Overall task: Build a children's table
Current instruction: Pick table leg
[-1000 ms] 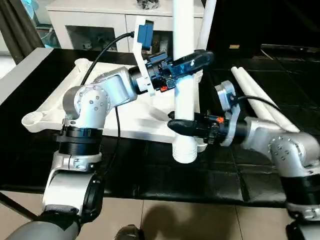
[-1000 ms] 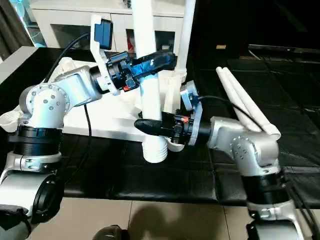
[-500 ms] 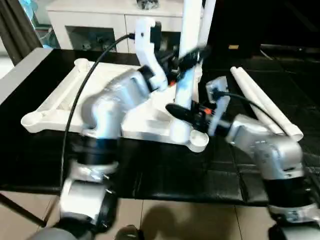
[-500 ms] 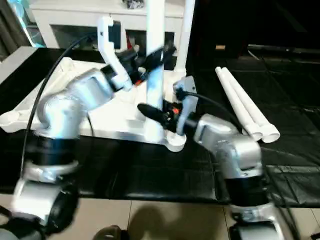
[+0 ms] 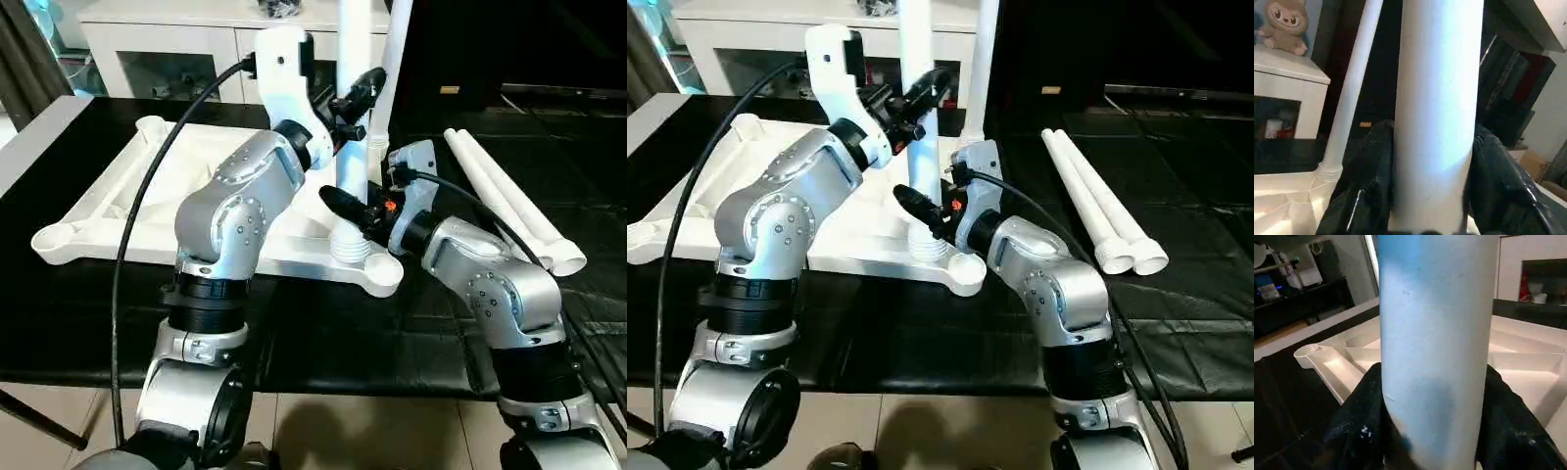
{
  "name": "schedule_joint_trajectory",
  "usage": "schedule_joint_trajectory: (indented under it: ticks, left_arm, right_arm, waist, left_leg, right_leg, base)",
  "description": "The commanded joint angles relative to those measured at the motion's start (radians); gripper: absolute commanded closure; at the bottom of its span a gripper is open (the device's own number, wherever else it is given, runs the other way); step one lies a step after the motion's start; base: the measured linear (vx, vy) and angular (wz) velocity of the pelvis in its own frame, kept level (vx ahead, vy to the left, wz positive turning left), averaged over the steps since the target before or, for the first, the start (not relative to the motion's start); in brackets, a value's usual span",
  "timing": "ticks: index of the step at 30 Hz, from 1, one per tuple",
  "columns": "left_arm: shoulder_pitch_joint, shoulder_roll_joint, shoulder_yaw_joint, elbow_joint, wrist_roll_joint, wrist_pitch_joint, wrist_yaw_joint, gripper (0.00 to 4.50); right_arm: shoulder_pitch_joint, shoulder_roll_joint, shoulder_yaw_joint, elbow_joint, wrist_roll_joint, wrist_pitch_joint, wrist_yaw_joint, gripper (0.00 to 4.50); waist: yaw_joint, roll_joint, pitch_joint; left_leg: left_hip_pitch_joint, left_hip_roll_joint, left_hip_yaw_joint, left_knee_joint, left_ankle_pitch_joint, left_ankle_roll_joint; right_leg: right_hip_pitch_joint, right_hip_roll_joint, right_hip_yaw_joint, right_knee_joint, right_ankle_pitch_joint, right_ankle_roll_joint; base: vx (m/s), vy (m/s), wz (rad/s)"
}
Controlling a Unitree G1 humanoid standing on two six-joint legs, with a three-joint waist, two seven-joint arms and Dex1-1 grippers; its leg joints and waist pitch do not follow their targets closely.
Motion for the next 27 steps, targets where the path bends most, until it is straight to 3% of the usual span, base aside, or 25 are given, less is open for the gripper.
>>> schedule_joint_trajectory:
  ticks: [1,11,14,21,26,27]
  left_arm:
    - [0.013,-0.033,-0.029,-0.009,-0.014,0.021,0.009,2.7]
    - [0.001,-0.043,0.009,0.009,-0.025,0.011,0.023,2.71]
    - [-0.004,-0.033,0.014,0.018,-0.023,0.004,0.021,2.71]
    - [-0.036,0.011,0.039,0.06,-0.006,-0.021,-0.001,2.74]
    - [-0.048,0.052,0.041,0.084,-0.005,-0.012,-0.051,2.74]
    - [-0.055,0.067,0.047,0.094,-0.014,-0.005,-0.071,2.74]
  right_arm:
    - [-0.022,0.008,-0.005,0.006,-0.015,-0.029,-0.031,2.59]
    - [-0.025,0.016,-0.011,0.009,-0.019,-0.021,-0.027,2.59]
    - [-0.023,0.015,-0.018,0.006,0.0,-0.01,-0.007,1.89]
    - [0.005,-0.039,-0.028,-0.03,0.031,-0.024,0.085,1.38]
    - [0.015,-0.093,-0.048,-0.066,0.063,-0.015,0.154,0.95]
    - [0.009,-0.133,-0.056,-0.072,0.085,0.067,0.165,0.95]
  waist:
    - [-0.003,-0.013,-0.092]
    - [-0.003,-0.011,-0.092]
    - [-0.004,-0.011,-0.092]
    - [-0.001,-0.012,-0.092]
    - [0.001,-0.012,-0.093]
    - [0.001,-0.009,-0.093]
  left_leg:
    - [0.034,0.056,-0.036,-0.082,-0.227,-0.015]
    - [0.035,0.057,-0.035,-0.081,-0.224,-0.009]
    - [0.036,0.057,-0.036,-0.082,-0.232,-0.01]
    - [0.035,0.056,-0.036,-0.082,-0.231,-0.01]
    - [0.036,0.056,-0.034,-0.079,-0.215,0.001]
    - [0.035,0.056,-0.035,-0.079,-0.212,0.002]
  right_leg:
    - [0.048,-0.079,0.052,-0.081,-0.312,-0.098]
    - [0.049,-0.08,0.053,-0.08,-0.295,-0.111]
    - [0.048,-0.079,0.053,-0.081,-0.294,-0.111]
    - [0.052,-0.08,0.053,-0.08,-0.297,-0.096]
    - [0.051,-0.08,0.053,-0.079,-0.282,-0.11]
    - [0.05,-0.079,0.053,-0.077,-0.277,-0.115]
  base:
    - [0.0,0.0,0.0]
    - [0.0,0.0,0.0]
    - [0.0,0.0,0.0]
    - [0.0,0.0,0.0]
    - [0.0,0.0,0.0]
    - [0.0,0.0,0.0]
